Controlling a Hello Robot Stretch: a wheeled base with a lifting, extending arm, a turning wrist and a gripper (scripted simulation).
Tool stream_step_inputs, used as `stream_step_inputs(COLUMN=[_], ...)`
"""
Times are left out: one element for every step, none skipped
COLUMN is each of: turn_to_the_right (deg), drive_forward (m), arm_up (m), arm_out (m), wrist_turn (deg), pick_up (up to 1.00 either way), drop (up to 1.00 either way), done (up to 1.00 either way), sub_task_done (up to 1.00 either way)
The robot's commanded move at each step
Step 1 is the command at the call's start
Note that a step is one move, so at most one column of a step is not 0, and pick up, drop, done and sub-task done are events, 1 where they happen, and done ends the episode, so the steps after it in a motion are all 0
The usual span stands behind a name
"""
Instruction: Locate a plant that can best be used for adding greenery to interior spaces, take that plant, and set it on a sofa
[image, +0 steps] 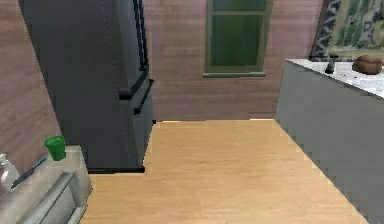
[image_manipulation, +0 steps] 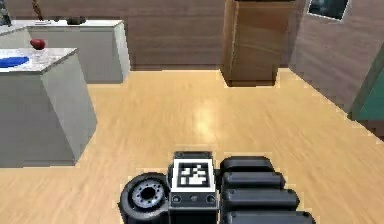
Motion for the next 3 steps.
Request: stream_step_inputs(turn_to_the_right=[0.0, 45.0, 39.0], drive_forward=[0.3, 0.0, 0.0], arm_up=[0.0, 0.0, 0.0], arm_out=[0.0, 0.0, 0.0], wrist_turn=[0.0, 0.0, 0.0], pick_up=[0.0, 0.0, 0.0], drop=[0.0, 0.0, 0.0], done=[0.0, 0.0, 0.0], sub_task_done=[0.0, 0.0, 0.0])
